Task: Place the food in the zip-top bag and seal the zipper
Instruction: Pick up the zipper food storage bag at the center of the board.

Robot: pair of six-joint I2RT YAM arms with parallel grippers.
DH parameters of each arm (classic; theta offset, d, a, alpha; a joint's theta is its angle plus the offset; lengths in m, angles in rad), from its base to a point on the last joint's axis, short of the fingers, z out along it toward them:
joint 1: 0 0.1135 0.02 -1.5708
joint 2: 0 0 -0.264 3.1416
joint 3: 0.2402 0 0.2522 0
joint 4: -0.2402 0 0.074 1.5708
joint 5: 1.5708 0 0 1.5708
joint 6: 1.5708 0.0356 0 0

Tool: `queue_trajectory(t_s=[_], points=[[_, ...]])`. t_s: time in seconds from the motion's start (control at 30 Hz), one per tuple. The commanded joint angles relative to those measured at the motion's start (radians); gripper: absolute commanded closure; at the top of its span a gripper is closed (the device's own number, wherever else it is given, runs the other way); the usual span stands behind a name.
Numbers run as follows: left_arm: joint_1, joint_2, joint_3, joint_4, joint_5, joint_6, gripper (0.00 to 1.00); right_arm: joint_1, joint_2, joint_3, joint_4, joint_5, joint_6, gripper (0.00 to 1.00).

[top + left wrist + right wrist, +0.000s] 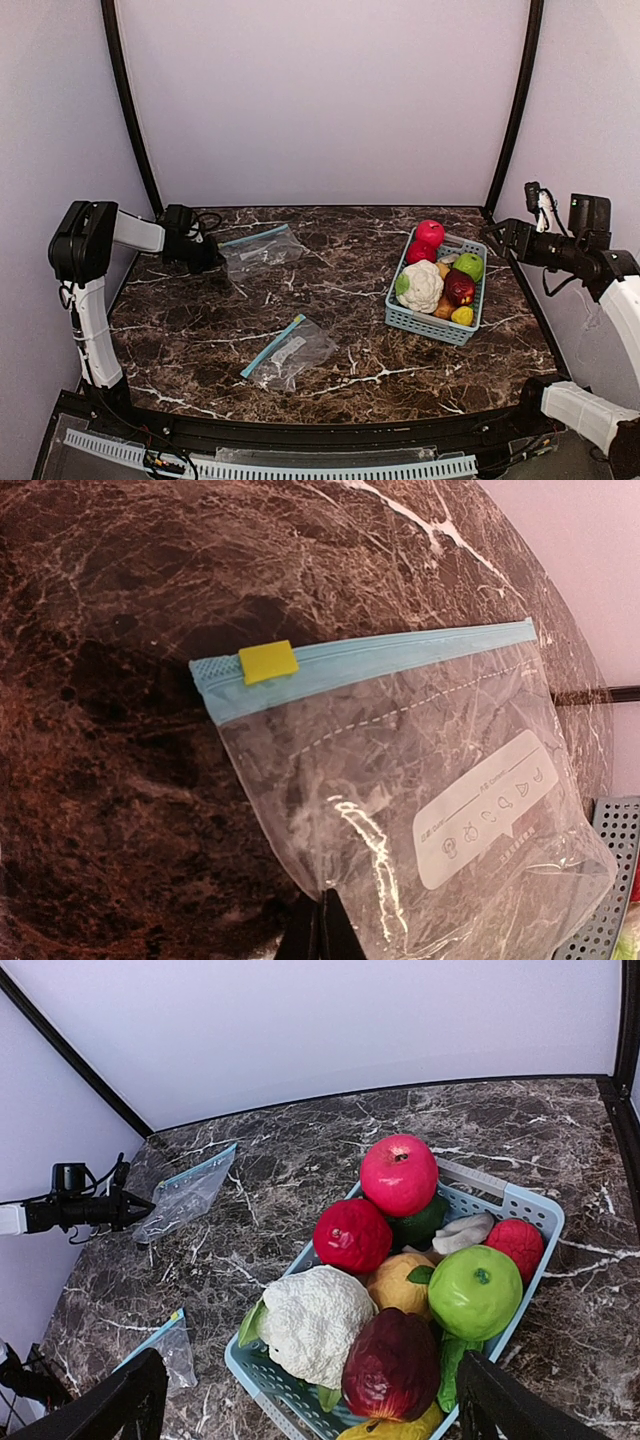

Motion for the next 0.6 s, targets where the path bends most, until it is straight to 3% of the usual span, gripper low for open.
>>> queue_trajectory(t_s=[0.0, 0.27, 0.4, 0.57], points=[[0.001, -0.026, -0.004, 0.011, 0.037, 0.06, 0.99, 0.008, -0.007, 0.004, 0.018, 0.0, 0.003, 0.01], [-0.003, -0.247, -0.057, 0.143, 0.111, 0.18, 0.99, 0.014, -0.037, 0.0, 0.035, -0.072, -0.028, 0.01], [-0.034, -0.38, -0.039, 0.083, 0.149, 0.267, 0.99, 0.023, -0.03, 0.001, 0.046, -0.072, -0.034, 0.01], [-0.114, -0.515, -0.041, 0.022, 0.206, 0.367, 0.99, 0.129, 0.022, 0.024, 0.059, -0.085, -0.038, 0.06]])
